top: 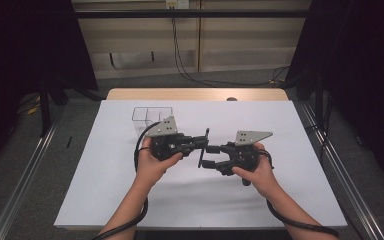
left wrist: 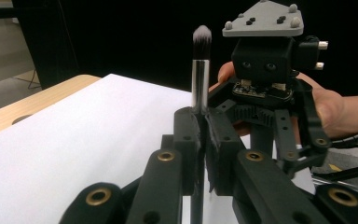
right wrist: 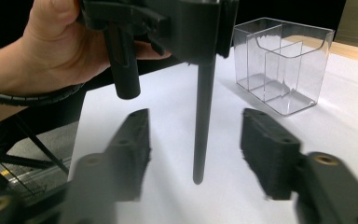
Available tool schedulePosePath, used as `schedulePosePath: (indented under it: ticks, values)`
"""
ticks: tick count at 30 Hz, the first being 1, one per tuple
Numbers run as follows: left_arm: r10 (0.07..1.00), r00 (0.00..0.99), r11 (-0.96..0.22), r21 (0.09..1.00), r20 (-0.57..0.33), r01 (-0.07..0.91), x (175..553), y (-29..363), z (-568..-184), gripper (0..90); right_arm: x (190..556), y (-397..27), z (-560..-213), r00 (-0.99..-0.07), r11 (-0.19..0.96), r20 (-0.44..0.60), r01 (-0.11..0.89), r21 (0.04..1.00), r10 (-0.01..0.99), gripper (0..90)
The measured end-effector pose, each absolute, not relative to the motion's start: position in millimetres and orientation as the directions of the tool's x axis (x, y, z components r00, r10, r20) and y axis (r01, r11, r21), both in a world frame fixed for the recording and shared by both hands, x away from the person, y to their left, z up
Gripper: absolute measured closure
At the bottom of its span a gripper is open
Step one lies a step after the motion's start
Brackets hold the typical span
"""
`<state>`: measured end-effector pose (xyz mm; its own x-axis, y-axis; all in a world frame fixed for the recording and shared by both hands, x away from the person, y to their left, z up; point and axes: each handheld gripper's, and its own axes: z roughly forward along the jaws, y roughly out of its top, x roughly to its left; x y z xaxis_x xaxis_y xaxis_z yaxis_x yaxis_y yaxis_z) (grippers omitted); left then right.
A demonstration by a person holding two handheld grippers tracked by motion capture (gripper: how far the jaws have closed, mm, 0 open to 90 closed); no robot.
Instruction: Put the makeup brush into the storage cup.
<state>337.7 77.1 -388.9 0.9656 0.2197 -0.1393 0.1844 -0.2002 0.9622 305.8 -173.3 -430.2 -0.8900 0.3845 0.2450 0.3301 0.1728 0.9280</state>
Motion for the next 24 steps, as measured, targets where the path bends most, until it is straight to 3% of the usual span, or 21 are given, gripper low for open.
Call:
schedulePosePath:
  ticks: [8, 24]
  values:
    - [0.23, 0.964, -0.199, 0.963, -0.133, 0.18, 337.2, 78.8, -388.7, 83.9, 303.8, -175.4, -429.6, -0.889, 0.185, 0.208, 0.303, 0.935, 0.409, 13.1]
    - [0.263, 0.955, -0.191, 0.963, -0.133, 0.187, 339.3, 85.6, -389.0, 84.0, 300.4, -192.6, -429.1, -0.866, 0.165, 0.213, 0.316, 0.934, 0.453, 4.9]
